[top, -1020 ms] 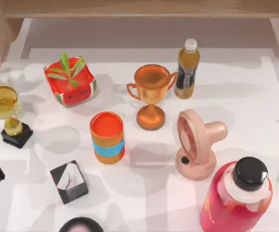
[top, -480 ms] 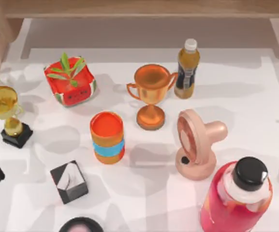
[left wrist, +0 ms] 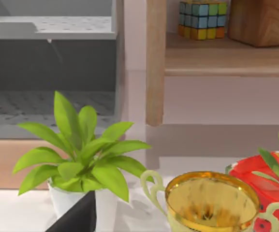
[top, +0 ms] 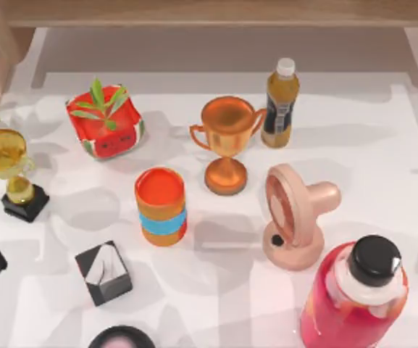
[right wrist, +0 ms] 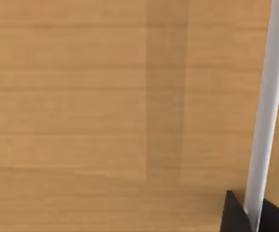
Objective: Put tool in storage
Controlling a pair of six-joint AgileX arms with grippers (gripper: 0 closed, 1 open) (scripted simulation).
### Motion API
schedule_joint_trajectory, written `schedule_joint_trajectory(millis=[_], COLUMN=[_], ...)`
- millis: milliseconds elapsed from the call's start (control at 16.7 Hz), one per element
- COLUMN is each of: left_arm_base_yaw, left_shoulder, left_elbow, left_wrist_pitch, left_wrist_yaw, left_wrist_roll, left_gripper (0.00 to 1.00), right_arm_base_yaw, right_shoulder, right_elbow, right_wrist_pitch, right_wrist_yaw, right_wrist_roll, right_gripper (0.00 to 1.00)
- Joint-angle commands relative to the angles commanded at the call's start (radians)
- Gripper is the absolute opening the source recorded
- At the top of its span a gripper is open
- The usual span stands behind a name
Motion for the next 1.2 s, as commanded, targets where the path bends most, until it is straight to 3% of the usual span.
schedule_joint_trajectory(millis=[300, 660, 1200], left_arm_base_yaw=[0.0, 0.0, 0.0], left_shoulder=[0.0, 0.0, 0.0], left_elbow=[0.0, 0.0, 0.0], left_wrist_pitch=[0.0, 0.0, 0.0], left_wrist_yaw=[0.0, 0.0, 0.0], left_wrist_roll=[0.0, 0.0, 0.0], left_gripper=[1.0, 1.0, 1.0], right_arm_base_yaw=[0.077, 0.085, 0.16], right_shoulder=[0.056, 0.07, 0.162], right_elbow=[0.144, 0.162, 0.395], right_wrist_pitch=[-0.094, -0.114, -0.244], right_wrist_yaw=[0.077, 0.09, 0.166], right_wrist_roll=[-0.001, -0.001, -0.002], right_gripper=[0.0, 0.0, 0.0])
